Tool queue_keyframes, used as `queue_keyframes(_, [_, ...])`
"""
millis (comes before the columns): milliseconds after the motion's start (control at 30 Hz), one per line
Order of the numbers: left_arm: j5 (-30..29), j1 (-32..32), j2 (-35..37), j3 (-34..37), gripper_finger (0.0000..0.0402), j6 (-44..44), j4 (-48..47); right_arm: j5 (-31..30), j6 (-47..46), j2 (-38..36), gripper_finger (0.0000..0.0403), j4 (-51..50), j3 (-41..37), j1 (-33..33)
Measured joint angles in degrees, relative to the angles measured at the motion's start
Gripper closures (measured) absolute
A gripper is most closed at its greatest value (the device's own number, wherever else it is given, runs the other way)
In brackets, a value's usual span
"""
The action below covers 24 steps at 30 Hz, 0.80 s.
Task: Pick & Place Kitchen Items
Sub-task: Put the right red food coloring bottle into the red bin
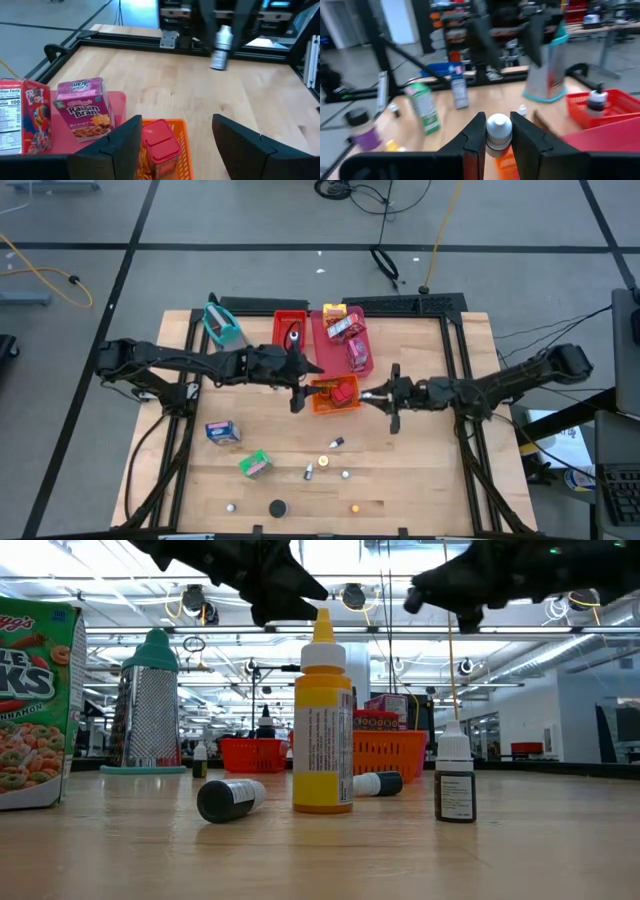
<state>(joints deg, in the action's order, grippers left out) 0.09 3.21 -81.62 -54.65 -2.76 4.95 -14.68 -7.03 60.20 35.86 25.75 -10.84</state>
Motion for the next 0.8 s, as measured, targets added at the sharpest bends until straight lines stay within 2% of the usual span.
queue_keyframes(233, [0.0, -0.7, -0.4, 0.0, 0.0158, 0.0, 3.0, 7.3, 0.2, 2.0, 0.0346, -0.1, 3.6, 6.2])
queue_keyframes(400, [0.0, -0.7, -1.2, 0.0, 0.0158, -0.1, 5.5, 7.6, 0.4, 4.2, 0.0346, -0.2, 5.7, 8.9])
queue_keyframes(567, [0.0, -0.7, -2.5, -0.1, 0.0158, -0.1, 8.7, 12.0, 0.7, 6.4, 0.0346, 0.9, 8.2, 11.0])
queue_keyframes(800, [0.0, -0.7, -4.1, 0.0, 0.0158, -0.4, 11.1, 12.0, 1.9, 9.8, 0.0346, 0.8, 11.5, 11.7])
